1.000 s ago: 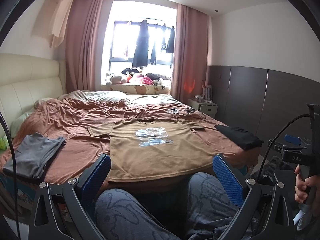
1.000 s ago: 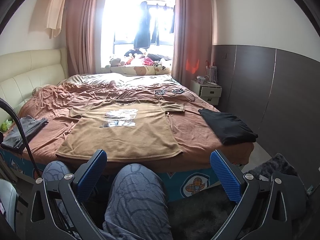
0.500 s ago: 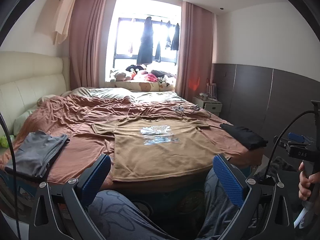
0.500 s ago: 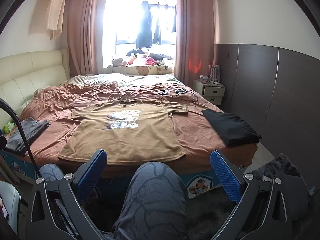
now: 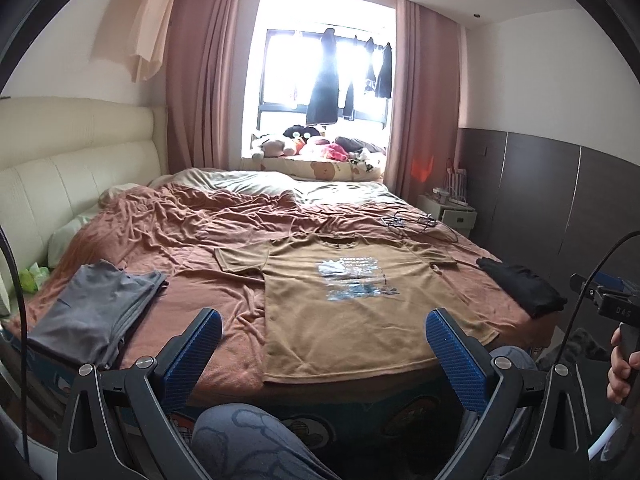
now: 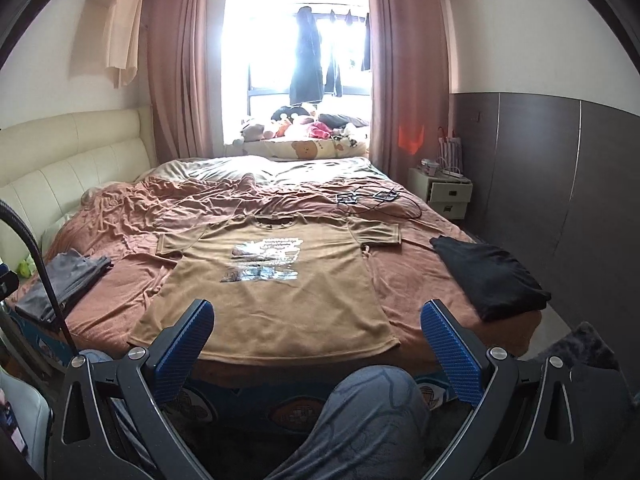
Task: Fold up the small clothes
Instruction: 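Move both grippers toward the tan t-shirt lying on the bed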
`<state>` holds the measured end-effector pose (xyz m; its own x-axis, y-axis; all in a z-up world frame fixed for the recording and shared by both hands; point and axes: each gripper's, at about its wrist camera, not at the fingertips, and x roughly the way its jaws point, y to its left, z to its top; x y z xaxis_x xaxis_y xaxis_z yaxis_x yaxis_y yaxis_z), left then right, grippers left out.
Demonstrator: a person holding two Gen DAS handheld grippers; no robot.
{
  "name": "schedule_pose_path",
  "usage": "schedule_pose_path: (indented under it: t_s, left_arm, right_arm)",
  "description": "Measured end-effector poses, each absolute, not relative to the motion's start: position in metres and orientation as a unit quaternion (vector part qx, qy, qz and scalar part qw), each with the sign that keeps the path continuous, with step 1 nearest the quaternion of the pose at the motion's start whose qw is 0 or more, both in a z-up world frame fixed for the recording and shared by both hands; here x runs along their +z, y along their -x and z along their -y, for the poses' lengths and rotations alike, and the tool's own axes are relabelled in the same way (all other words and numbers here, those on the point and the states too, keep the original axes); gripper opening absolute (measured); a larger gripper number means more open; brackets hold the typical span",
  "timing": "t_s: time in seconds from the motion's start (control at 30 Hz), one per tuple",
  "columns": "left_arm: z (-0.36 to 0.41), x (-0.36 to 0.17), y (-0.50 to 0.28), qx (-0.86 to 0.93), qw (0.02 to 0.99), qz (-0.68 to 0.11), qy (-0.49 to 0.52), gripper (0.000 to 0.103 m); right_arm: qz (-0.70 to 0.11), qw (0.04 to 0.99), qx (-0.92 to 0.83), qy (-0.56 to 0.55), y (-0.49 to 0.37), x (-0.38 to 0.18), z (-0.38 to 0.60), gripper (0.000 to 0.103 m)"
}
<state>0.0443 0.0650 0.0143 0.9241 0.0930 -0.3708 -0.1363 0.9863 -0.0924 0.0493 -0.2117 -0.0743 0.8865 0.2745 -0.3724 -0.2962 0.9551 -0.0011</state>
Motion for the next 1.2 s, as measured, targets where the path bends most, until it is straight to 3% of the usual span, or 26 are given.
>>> schedule_pose_path:
  t_s: [1.2]
  left_arm:
    - [-0.176,0.008,-0.238,0.142,0.954,-0.244,0.096,0.103]
  right_arm:
    - [-0.253,0.949,0.184,0.035,-0.269,-0.067,0.127,0.103]
